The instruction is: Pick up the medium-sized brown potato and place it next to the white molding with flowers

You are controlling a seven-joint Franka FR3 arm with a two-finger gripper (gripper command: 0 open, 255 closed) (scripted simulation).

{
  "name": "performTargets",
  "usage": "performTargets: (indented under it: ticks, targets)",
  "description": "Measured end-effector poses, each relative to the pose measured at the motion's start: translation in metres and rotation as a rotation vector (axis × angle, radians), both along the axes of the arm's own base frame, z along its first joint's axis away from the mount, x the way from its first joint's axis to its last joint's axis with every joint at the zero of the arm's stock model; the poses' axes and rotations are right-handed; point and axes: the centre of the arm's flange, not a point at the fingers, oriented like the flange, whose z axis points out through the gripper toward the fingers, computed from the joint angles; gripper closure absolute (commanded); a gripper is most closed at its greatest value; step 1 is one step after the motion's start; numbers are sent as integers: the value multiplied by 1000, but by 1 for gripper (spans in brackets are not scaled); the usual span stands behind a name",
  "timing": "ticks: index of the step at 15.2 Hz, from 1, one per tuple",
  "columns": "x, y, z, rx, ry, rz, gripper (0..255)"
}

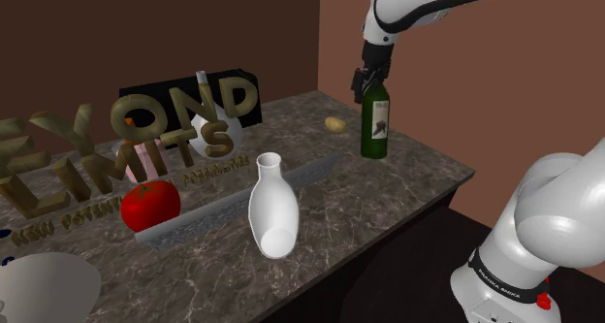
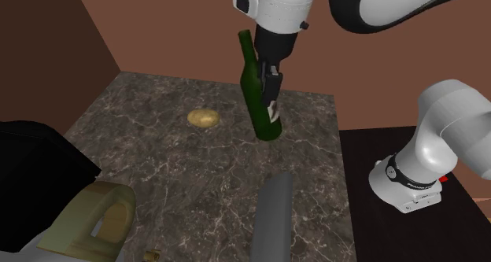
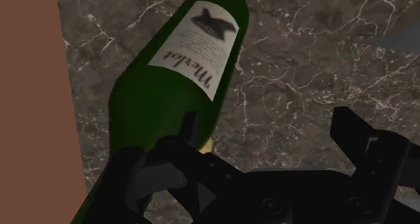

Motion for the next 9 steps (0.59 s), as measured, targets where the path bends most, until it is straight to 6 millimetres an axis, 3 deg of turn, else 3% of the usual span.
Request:
performTargets:
  ticks: [3, 6, 9]
  targets:
    - [35, -20, -14, -9, -48, 3, 0]
    - [55, -36, -58, 7, 36, 1, 0]
    - [82, -50, -82, 11, 51, 2, 0]
